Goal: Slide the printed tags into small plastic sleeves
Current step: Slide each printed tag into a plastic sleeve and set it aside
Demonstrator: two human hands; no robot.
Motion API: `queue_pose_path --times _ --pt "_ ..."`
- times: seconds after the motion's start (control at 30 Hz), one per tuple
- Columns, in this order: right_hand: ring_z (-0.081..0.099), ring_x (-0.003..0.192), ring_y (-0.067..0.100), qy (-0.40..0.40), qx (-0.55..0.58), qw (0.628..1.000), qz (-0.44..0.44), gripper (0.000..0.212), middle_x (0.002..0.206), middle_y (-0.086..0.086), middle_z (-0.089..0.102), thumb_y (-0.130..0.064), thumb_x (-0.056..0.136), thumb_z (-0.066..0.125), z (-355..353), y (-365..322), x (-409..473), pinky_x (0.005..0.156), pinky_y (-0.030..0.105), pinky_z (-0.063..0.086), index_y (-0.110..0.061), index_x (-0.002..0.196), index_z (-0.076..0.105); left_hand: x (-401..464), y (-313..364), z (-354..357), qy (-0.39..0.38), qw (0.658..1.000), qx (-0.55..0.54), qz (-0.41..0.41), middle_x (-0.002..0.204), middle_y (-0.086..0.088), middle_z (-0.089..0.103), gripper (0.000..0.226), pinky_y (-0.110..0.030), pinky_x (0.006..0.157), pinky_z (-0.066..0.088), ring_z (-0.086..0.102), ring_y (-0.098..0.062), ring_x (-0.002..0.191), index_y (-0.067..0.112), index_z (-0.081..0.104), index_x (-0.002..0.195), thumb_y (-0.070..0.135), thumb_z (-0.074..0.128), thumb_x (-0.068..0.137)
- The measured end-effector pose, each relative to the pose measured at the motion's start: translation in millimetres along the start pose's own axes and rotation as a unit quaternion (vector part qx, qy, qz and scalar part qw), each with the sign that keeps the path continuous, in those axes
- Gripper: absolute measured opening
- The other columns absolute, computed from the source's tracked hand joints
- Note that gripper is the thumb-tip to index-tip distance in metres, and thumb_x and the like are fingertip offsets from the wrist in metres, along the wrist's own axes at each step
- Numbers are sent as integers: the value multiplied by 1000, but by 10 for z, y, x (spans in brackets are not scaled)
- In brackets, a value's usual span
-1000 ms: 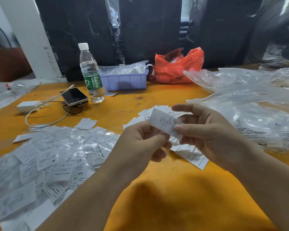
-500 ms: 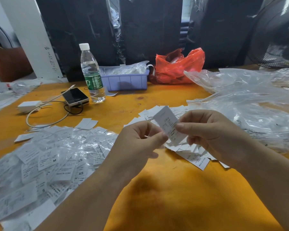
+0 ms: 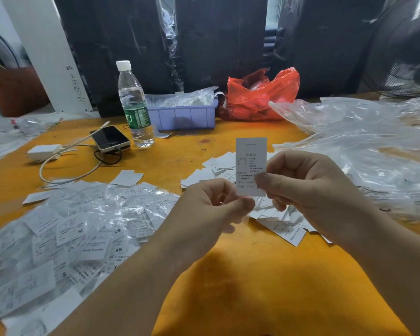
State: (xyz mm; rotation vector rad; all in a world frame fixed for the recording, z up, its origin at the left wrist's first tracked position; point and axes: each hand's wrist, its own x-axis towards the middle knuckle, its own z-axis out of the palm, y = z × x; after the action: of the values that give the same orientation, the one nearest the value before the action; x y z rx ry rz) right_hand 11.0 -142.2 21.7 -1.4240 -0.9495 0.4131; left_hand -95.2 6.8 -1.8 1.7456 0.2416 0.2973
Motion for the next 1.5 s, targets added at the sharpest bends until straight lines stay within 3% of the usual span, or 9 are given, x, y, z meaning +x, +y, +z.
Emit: queue_pose_path --times 0.13,0.27,0.47,0.73,0.83,1.0,1.13,1.33,1.5 --pt "49 52 13 -9 -11 1000 -3 9 72 16 68 -27 69 72 6 -2 -5 51 26 44 -19 69 71 -10 4 5 -22 999 22 17 85 -10 68 21 -20 63 52 60 -6 67 13 72 99 26 75 83" --pt "51 53 11 -18 -23 1000 9 15 78 23 68 -23 70 71 10 11 -9 51 25 44 -9 74 68 -21 13 -3 -40 998 23 31 83 -2 69 13 -21 65 52 60 -6 69 27 74 96 25 72 84" --pt "53 52 8 -13 -31 999 19 17 69 7 69 -22 70 70 1 24 0 50 23 44 -6 77 68 -38 47 -19 -67 997 21 26 79 5 68 16 -21 63 49 58 -8 69 28 74 100 21 69 86" --pt "51 51 8 -18 -56 998 24 8 63 6 65 -7 83 69 -2 38 -7 50 24 43 -8 75 69 -45 41 -24 -71 995 35 54 78 -4 68 14 -12 58 44 53 -7 65 27 76 97 18 69 88" --pt "49 49 9 -1 -77 997 15 9 61 5 64 -5 83 69 -17 38 -1 50 26 41 -4 74 68 -36 30 -29 -66 996 38 54 73 5 67 14 -10 56 42 54 -6 64 30 76 97 22 70 86" --pt "57 49 3 1 -90 996 -11 9 62 0 68 0 84 66 -13 36 -3 49 11 41 4 76 65 -21 13 -38 -55 995 50 59 77 -8 66 13 -11 55 41 54 -7 63 23 76 98 24 71 85" --pt "54 47 1 14 -82 996 -19 13 59 0 66 0 83 68 -23 30 -3 48 11 40 1 71 64 -15 -5 -40 -51 995 58 69 74 -13 63 15 -12 54 39 51 -8 62 14 75 96 24 71 86" --pt "49 49 9 -4 -90 996 15 14 61 4 65 -7 84 69 -6 45 10 50 26 41 -11 71 69 -19 5 -27 -54 994 59 75 69 7 63 13 -10 54 40 50 -6 61 32 76 95 24 69 89" --pt "51 53 10 -29 -66 997 37 19 78 18 69 -7 85 69 -4 50 17 50 23 45 -17 69 70 -29 18 -24 -39 994 64 80 74 -6 63 11 -12 54 41 51 -5 61 30 75 97 26 69 88"
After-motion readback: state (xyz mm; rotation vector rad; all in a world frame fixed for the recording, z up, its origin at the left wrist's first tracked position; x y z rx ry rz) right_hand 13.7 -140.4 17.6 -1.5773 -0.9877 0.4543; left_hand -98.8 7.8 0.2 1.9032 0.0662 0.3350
